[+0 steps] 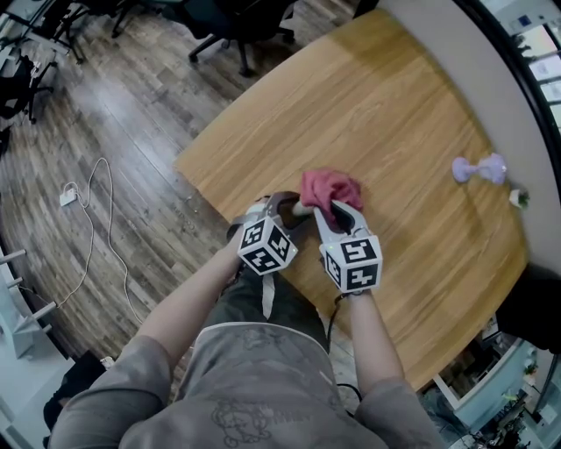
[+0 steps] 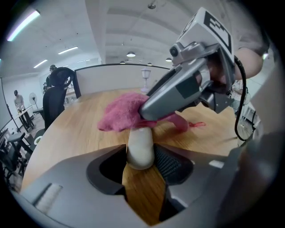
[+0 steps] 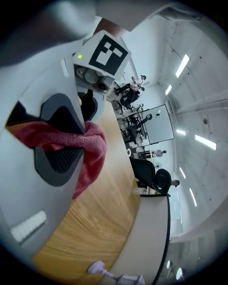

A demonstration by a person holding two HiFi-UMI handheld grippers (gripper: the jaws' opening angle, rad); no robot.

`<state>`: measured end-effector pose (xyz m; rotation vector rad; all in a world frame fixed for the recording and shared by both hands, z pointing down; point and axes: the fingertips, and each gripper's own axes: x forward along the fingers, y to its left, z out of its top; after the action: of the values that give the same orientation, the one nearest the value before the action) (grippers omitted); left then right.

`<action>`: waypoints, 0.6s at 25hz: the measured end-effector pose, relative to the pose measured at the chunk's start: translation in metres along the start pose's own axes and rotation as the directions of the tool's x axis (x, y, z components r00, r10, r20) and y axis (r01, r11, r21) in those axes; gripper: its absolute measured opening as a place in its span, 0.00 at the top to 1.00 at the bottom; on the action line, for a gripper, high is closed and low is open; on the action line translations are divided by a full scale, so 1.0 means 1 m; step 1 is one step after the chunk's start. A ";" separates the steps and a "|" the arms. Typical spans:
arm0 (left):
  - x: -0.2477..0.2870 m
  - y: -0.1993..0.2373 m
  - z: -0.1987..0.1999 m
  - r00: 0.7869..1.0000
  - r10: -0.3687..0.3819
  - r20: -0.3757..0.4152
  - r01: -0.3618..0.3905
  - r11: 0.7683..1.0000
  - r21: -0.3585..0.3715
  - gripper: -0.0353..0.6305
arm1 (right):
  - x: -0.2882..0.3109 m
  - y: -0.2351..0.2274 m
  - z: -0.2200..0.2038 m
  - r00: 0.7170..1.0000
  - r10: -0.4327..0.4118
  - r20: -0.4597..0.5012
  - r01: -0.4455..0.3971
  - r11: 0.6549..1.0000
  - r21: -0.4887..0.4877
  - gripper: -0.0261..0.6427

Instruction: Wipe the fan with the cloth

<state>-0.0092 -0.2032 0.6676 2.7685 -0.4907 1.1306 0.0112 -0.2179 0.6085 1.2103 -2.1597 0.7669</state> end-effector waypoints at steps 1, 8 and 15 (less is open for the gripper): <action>0.000 -0.001 0.000 1.000 -0.001 0.001 0.001 1.000 0.004 0.65 | 0.003 0.010 -0.003 0.999 0.034 -0.014 -0.034 0.999 -0.009 0.82; -0.002 -0.004 -0.002 0.999 -0.032 0.003 0.032 0.999 0.040 0.65 | 0.002 0.038 -0.029 0.986 0.132 -0.103 -0.136 0.990 -0.036 0.82; -0.003 -0.007 -0.003 0.999 -0.053 -0.004 0.053 0.998 0.042 0.65 | -0.015 0.012 -0.028 0.987 0.111 -0.116 -0.112 0.994 0.003 0.82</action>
<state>-0.0106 -0.1955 0.6679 2.7975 -0.3954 1.1457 0.0123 -0.1852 0.6151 1.0236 -2.1459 0.8581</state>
